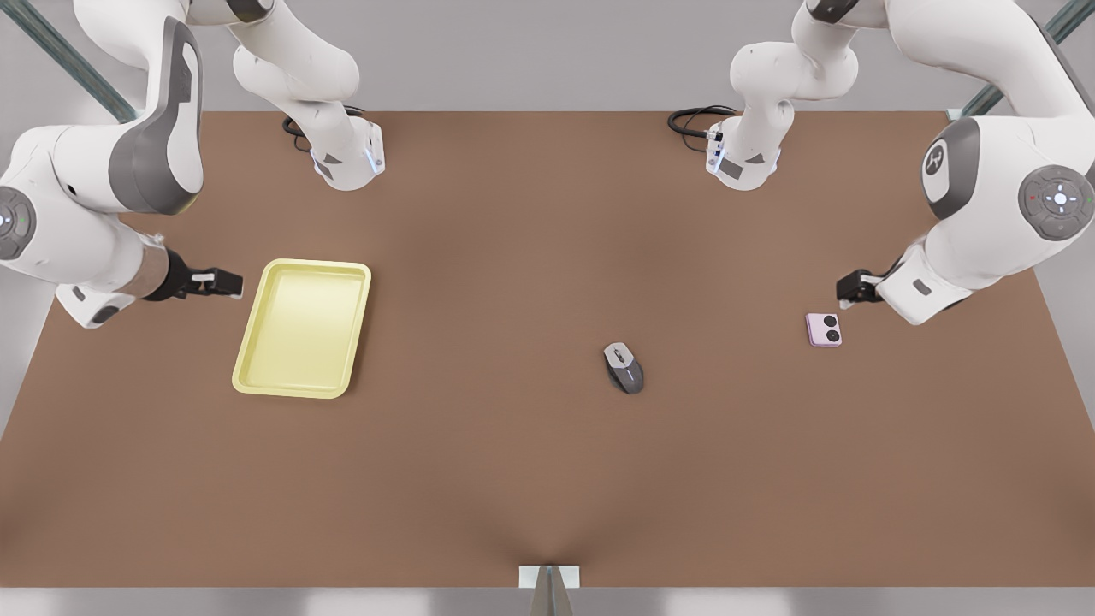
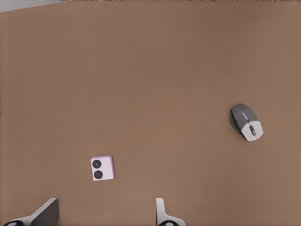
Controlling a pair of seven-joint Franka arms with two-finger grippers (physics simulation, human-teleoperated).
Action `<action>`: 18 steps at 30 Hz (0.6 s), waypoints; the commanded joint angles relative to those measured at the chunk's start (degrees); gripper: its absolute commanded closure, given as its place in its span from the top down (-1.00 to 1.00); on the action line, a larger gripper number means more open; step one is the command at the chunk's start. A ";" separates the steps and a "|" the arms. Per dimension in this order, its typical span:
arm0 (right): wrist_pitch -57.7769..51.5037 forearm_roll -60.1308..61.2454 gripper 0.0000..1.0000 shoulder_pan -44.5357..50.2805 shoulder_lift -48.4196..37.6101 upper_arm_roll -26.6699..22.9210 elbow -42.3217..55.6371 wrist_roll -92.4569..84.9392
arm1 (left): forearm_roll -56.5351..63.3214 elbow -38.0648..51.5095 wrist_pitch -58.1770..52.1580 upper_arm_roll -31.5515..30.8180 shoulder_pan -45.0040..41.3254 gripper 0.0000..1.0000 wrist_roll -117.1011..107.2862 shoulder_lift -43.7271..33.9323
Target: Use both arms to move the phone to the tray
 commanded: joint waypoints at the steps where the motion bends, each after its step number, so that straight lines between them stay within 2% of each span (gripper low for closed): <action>1: 2.36 0.14 1.00 -0.03 -0.06 0.01 0.03 0.28 | 0.03 -0.03 0.35 0.17 -0.01 1.00 1.01 0.00; 3: 2.45 0.14 1.00 -0.03 -0.06 0.01 0.03 0.19 | 0.47 -5.47 0.61 1.83 0.08 1.00 0.39 1.66; 4: 2.45 0.14 1.00 -0.03 -0.06 0.01 0.03 0.19 | 0.65 -8.99 4.91 2.28 0.35 1.00 0.30 3.68; 7: 2.36 0.05 1.00 -0.03 -0.06 0.01 0.03 0.19 | 0.39 -26.13 28.20 5.79 0.87 1.00 1.27 5.88; 9: 2.36 0.14 1.00 -0.03 -0.06 0.01 -0.06 0.28 | 0.03 -29.11 35.93 5.79 3.33 1.00 2.67 9.05; 11: 2.36 0.23 1.00 -0.03 -0.06 0.01 -0.06 0.28 | 0.03 -32.19 37.26 5.79 3.42 1.00 6.10 8.70; 13: 2.27 0.23 1.00 -0.03 0.03 -0.07 -0.06 0.37 | -0.84 -36.59 42.70 5.79 6.67 1.00 10.50 8.96; 15: 2.18 0.23 1.00 -0.03 -0.06 -0.07 -0.06 0.37 | -2.34 -37.74 43.33 6.49 9.13 1.00 11.20 9.66; 18: 2.18 0.23 1.00 -0.12 0.03 -0.07 -0.06 0.28 | -2.43 -41.60 48.69 7.29 9.22 1.00 11.55 10.02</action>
